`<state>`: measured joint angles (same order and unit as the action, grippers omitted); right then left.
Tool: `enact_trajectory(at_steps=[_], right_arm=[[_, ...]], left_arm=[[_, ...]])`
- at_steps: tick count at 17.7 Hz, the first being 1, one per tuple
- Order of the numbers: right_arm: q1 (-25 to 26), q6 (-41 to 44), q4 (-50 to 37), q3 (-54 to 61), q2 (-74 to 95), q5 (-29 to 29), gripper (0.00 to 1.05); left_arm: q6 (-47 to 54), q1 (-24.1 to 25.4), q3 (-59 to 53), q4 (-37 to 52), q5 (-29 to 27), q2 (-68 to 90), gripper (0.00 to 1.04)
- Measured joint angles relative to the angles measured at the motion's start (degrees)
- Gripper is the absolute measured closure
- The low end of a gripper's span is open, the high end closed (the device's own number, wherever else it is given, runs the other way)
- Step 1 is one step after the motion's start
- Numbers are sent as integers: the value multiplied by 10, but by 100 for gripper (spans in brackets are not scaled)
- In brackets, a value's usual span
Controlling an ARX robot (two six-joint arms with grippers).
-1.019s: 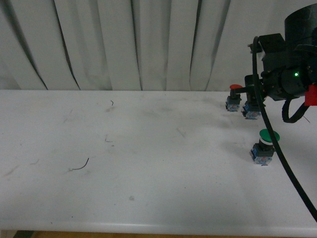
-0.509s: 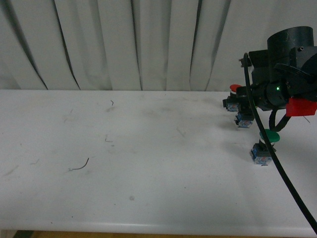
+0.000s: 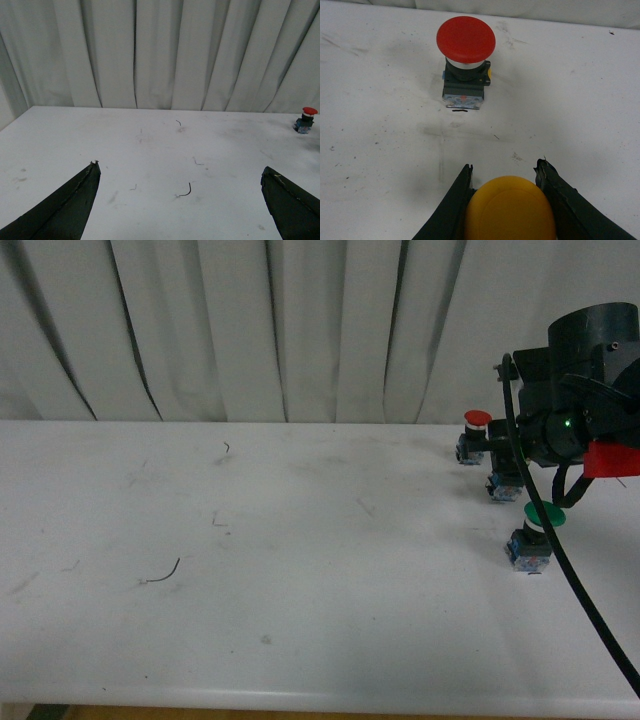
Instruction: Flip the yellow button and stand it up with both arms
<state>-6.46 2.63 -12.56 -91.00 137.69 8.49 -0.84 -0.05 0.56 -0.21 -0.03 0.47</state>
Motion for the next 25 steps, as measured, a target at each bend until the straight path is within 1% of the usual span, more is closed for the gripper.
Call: enact_trajectory(at_steps=[12, 13, 15, 18, 19, 20, 21, 23, 25], right_arm=[[-7, 5, 10, -4, 11, 3, 69], [-7, 9, 10, -5, 11, 4, 65], [-7, 9, 9, -5, 12, 5, 41], [-6, 9, 9, -5, 12, 5, 9], [-6, 9, 9, -5, 12, 4, 6], [-6, 9, 5, -5, 11, 3, 7], [-6, 7, 0, -5, 9, -4, 6], [-3, -4, -30, 35, -28, -29, 6], [10, -16, -83, 97, -99, -52, 6]], left_arm=[[0, 0, 0, 0, 0, 0, 7], [0, 0, 0, 0, 0, 0, 7], [0, 0, 0, 0, 0, 0, 7], [0, 0, 0, 0, 0, 0, 7], [0, 0, 0, 0, 0, 0, 7], [0, 0, 0, 0, 0, 0, 7], [0, 0, 0, 0, 0, 0, 7], [0, 0, 0, 0, 0, 0, 7], [0, 0, 0, 0, 0, 0, 7]])
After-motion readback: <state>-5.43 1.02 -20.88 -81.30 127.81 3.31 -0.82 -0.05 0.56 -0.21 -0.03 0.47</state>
